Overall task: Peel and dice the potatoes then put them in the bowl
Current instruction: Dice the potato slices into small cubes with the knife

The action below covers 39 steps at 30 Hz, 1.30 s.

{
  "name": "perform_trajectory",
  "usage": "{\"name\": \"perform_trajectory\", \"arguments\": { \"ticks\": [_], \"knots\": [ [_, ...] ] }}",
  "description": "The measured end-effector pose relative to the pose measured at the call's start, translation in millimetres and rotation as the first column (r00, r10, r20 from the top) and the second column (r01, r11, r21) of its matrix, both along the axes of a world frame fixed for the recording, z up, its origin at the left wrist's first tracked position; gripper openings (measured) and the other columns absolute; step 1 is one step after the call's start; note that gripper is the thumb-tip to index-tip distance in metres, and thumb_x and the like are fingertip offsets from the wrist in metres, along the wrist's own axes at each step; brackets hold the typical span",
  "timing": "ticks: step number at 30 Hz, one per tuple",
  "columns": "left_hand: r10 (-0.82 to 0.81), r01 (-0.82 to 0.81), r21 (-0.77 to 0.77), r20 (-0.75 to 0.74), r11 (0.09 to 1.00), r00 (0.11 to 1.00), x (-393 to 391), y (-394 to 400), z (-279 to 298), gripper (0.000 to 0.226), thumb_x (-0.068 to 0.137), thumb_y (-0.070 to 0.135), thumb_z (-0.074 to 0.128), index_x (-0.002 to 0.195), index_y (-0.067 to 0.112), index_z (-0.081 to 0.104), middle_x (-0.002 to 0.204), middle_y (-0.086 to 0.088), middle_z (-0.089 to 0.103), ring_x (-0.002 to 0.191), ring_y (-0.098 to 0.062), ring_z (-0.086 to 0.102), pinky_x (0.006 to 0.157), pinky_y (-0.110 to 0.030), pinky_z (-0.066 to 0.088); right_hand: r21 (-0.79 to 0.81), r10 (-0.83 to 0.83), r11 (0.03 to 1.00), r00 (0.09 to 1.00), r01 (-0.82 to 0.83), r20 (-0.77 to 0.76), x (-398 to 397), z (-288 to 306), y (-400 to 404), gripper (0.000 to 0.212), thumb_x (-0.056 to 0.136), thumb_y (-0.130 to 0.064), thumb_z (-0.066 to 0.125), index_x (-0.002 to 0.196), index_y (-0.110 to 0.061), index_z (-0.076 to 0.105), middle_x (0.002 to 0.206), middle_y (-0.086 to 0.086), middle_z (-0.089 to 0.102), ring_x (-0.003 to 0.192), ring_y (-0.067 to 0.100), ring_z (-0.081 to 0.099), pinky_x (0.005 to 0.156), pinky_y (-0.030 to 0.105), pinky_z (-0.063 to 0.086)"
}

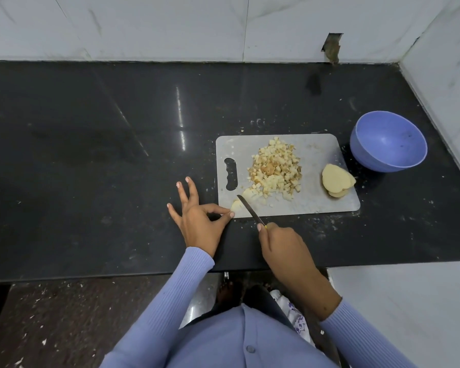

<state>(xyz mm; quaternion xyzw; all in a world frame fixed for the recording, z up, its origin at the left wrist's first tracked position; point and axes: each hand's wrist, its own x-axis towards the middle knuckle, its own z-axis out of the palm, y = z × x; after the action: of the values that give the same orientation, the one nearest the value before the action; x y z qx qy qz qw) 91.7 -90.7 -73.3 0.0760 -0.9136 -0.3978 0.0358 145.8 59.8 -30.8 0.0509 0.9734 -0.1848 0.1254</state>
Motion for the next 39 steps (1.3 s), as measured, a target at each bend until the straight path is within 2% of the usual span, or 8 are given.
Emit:
{"name": "perform_trajectory", "arguments": {
  "ticks": [9, 19, 21, 23, 26, 29, 35, 39],
  "knots": [
    [-0.015, 0.017, -0.035, 0.033, 0.999, 0.999, -7.7, 3.0, -1.2, 0.011, 0.071, 0.026, 0.08, 0.064, 0.029, 0.073, 0.158, -0.001, 0.012, 0.146, -0.014, -0.008, 0.112, -0.044, -0.018, 0.079, 0.086, 0.993, 0.995, -0.09, 0.053, -9.6, -9.6, -9.8, 0.042, 0.104, -0.035, 0.022, 0.104, -0.008, 0.055, 0.099, 0.011, 0.064, 0.091, 0.029, 0.061, 0.067, 0.031, 0.034],
    [-0.072, 0.071, -0.135, -0.004, 0.988, 0.997, -11.3, 6.7, 0.4, 0.027, 0.072, 0.026, 0.078, 0.051, 0.026, 0.06, 0.157, -0.002, 0.017, 0.147, -0.018, -0.002, 0.112, -0.041, -0.016, 0.127, 0.071, 0.988, 0.984, -0.092, 0.164, 17.8, -4.7, 5.0, 0.039, 0.104, -0.035, 0.021, 0.107, -0.009, 0.05, 0.102, 0.008, 0.063, 0.093, 0.027, 0.061, 0.065, 0.029, 0.032],
    [-0.102, 0.091, -0.181, -0.051, 0.979, 0.994, -9.0, 7.5, 2.1, 0.02, 0.071, 0.023, 0.079, 0.056, 0.024, 0.066, 0.153, -0.005, 0.031, 0.145, -0.024, 0.014, 0.114, -0.038, -0.006, 0.102, 0.065, 0.991, 0.984, -0.083, 0.169, 18.9, -3.1, 10.1, 0.039, 0.104, -0.036, 0.022, 0.101, -0.01, 0.05, 0.1, 0.01, 0.063, 0.093, 0.029, 0.061, 0.066, 0.03, 0.034],
    [-0.134, 0.109, -0.198, -0.121, 0.974, 0.983, -6.1, 8.0, 2.7, 0.01, 0.067, 0.017, 0.083, 0.07, 0.02, 0.074, 0.137, -0.007, 0.054, 0.127, -0.029, 0.043, 0.107, -0.036, 0.021, 0.028, 0.041, 0.999, 0.987, -0.046, 0.155, 15.8, -1.8, 16.7, 0.035, 0.103, -0.038, 0.026, 0.09, -0.013, 0.047, 0.09, 0.01, 0.062, 0.087, 0.03, 0.061, 0.064, 0.03, 0.036],
    [-0.148, 0.146, -0.062, -0.019, 0.987, 0.989, -9.4, 9.9, 9.5, 0.04, 0.068, 0.011, 0.084, 0.105, 0.015, 0.072, 0.104, -0.004, 0.064, 0.091, -0.023, 0.057, 0.083, -0.035, 0.049, -0.104, -0.068, 0.992, 0.993, 0.079, 0.101, 8.8, -4.4, 34.0, 0.037, 0.101, -0.038, 0.032, 0.076, -0.015, 0.044, 0.07, 0.005, 0.055, 0.068, 0.025, 0.056, 0.06, 0.03, 0.037],
    [-0.179, 0.182, -0.014, 0.1, 0.983, 0.979, -20.5, 12.6, 14.8, 0.039, 0.069, 0.008, 0.083, 0.106, 0.01, 0.07, 0.089, -0.004, 0.061, 0.073, -0.02, 0.058, 0.078, -0.031, 0.053, -0.137, -0.168, 0.975, 0.984, 0.174, 0.055, 2.4, -8.4, 51.9, 0.039, 0.101, -0.036, 0.034, 0.065, -0.021, 0.04, 0.062, -0.001, 0.049, 0.06, 0.018, 0.049, 0.059, 0.03, 0.035],
    [-0.186, 0.183, 0.036, 0.139, 0.982, 0.973, -35.6, 29.5, 20.3, 0.026, 0.072, 0.011, 0.082, 0.096, 0.007, 0.073, 0.082, -0.001, 0.066, 0.071, -0.012, 0.061, 0.074, -0.022, 0.052, -0.163, -0.267, 0.949, 0.963, 0.27, 0.044, -7.1, -12.7, 61.3, 0.041, 0.101, -0.035, 0.035, 0.064, -0.019, 0.04, 0.062, -0.001, 0.046, 0.061, 0.016, 0.048, 0.058, 0.031, 0.034],
    [-0.202, 0.195, 0.063, 0.119, 0.979, 0.972, -46.3, 44.4, 21.9, 0.025, 0.073, 0.013, 0.082, 0.095, 0.007, 0.074, 0.082, -0.002, 0.067, 0.073, -0.013, 0.061, 0.076, -0.021, 0.051, -0.27, -0.329, 0.907, 0.944, 0.323, 0.022, -15.2, -13.3, 53.1, 0.039, 0.097, -0.042, 0.044, 0.067, -0.017, 0.041, 0.066, 0.004, 0.055, 0.06, 0.02, 0.056, 0.058, 0.035, 0.048]
  ]
}}
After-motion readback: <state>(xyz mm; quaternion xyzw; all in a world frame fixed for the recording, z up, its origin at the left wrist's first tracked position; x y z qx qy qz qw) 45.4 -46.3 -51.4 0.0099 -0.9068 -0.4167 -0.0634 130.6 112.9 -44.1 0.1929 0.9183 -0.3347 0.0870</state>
